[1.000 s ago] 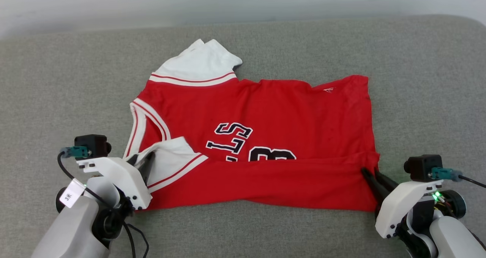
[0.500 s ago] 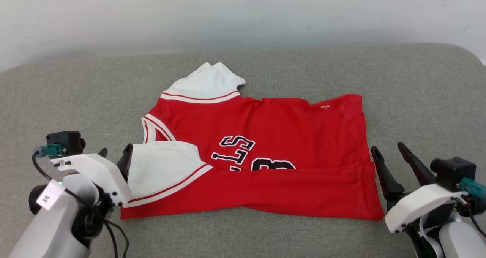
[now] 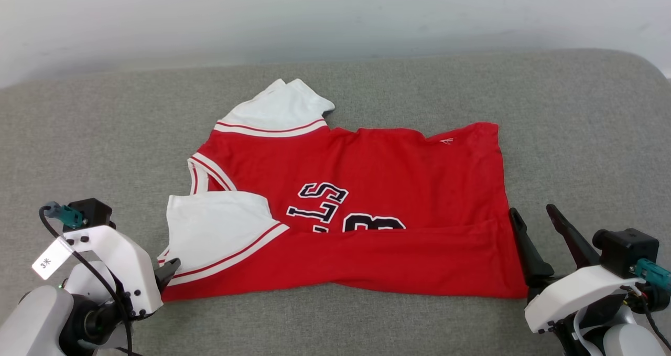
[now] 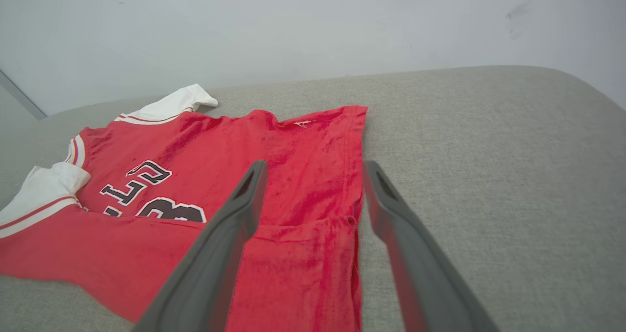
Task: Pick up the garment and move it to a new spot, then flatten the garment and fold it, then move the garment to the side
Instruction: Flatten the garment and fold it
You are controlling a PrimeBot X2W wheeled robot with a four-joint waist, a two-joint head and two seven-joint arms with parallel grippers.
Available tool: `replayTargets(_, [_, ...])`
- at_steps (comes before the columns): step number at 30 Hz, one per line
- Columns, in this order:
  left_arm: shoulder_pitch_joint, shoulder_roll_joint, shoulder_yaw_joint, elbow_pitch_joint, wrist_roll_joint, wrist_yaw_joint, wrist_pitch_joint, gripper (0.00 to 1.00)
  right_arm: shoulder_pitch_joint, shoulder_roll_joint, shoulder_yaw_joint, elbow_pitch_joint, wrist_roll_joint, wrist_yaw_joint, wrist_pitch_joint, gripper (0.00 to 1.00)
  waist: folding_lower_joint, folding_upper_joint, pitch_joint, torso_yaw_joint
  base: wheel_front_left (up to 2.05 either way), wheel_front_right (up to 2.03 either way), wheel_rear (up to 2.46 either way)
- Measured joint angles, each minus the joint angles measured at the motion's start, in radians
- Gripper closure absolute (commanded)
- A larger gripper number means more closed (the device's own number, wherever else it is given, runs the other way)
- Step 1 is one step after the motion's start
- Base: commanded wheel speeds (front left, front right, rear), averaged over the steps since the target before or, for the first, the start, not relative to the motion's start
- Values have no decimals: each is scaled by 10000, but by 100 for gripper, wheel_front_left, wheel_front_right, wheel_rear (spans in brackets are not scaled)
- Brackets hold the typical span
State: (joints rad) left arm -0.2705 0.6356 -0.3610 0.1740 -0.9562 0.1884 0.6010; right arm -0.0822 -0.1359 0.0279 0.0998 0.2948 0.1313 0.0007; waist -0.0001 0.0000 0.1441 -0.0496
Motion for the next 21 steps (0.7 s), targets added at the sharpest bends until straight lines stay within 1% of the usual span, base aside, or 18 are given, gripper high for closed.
replayTargets(2, [13, 46, -54, -33, -81, 153, 253, 0, -12, 56, -8, -59, -46, 0, 29, 0, 0, 0, 126, -51, 0, 0, 0])
replayTargets(4, [39, 35, -132, 15, -79, 219, 368, 0, -44, 96, 2, -82, -46, 0, 50, 0, 0, 0, 257, -113, 0, 0, 0])
replayTargets(8, [27, -155, -236, 328, -119, 194, 433, 0, -208, 117, 2, -73, -40, 0, 46, 0, 0, 0, 501, -261, 0, 0, 0])
replayTargets(11, [-53, -194, -360, 546, -151, 52, 541, 0, -220, 130, -19, -13, 35, 0, 88, 0, 0, 0, 664, -373, 0, 0, 0])
replayTargets(12, [-108, -188, -416, 604, -148, 6, 594, 9, -238, 132, -46, 21, 79, 0, 102, 0, 0, 0, 710, -407, 0, 0, 0])
replayTargets(13, [-153, -198, -441, 650, -153, -38, 652, 55, -255, 128, -63, 54, 119, -2, 134, 0, -1, 0, 751, -436, 0, 0, 0])
replayTargets(14, [-224, -205, -468, 738, -153, -128, 635, 94, -289, 98, -146, 123, 192, 0, 205, 0, -1, 0, 817, -479, 0, 0, 0])
replayTargets(15, [-244, -221, -474, 769, -151, -165, 594, 100, -314, 65, -180, 161, 276, -2, 280, 0, -1, 0, 836, -493, 0, 0, 0])
replayTargets(18, [-306, -336, -506, 809, -94, -307, 343, 100, -380, -182, -301, 236, 426, 0, 587, 0, 0, 0, 811, -496, 0, 0, 0])
replayTargets(21, [-307, -359, -535, 694, 73, -313, 73, 100, -378, -512, -418, 366, 652, 0, 1200, 0, 1, 0, 707, -458, 0, 0, 0])
